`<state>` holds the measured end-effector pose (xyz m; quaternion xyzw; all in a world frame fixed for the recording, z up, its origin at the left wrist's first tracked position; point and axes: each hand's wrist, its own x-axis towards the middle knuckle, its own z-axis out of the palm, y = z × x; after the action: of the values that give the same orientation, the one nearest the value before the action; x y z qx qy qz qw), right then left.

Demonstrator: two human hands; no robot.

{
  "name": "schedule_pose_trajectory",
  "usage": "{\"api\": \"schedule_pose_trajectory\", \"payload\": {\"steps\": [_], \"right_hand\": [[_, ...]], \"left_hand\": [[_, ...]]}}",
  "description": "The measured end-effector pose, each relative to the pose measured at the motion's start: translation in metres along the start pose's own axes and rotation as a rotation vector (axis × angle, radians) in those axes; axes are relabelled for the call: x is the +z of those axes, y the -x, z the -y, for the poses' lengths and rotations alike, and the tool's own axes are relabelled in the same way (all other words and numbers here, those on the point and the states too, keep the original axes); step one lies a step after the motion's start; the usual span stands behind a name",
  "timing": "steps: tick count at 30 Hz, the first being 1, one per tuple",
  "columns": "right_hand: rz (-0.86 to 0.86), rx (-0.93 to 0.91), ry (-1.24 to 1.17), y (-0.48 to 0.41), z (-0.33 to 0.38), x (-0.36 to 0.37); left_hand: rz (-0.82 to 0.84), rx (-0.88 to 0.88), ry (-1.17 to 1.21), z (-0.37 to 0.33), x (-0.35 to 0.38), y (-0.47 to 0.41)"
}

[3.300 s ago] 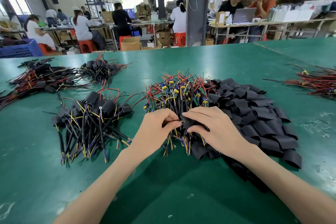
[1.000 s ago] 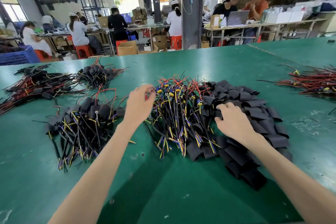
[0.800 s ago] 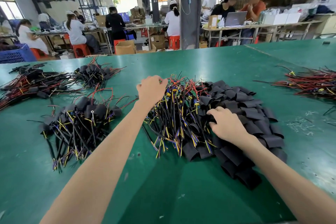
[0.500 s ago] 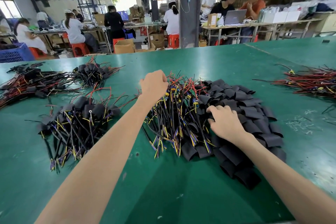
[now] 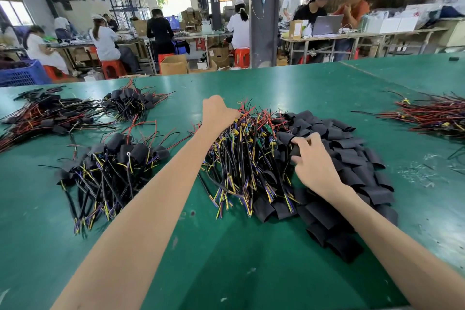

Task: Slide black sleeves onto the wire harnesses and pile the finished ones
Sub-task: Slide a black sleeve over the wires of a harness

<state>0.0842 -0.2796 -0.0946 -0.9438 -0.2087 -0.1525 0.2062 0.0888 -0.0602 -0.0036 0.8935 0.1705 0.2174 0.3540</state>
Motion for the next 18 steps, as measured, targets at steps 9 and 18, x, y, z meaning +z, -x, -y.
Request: {"api": "schedule_pose_trajectory", "payload": {"steps": [9,18], "right_hand": [[-0.011,-0.019,-0.142,0.002,0.005,0.002],[0.045,-0.183,-0.227,0.004,0.010,-0.001]], "left_hand": [[-0.061,-0.026,0.291,-0.008,-0.004,0.003],[-0.445,0.014,0.700,-0.034,-0.018,0.004]]}}
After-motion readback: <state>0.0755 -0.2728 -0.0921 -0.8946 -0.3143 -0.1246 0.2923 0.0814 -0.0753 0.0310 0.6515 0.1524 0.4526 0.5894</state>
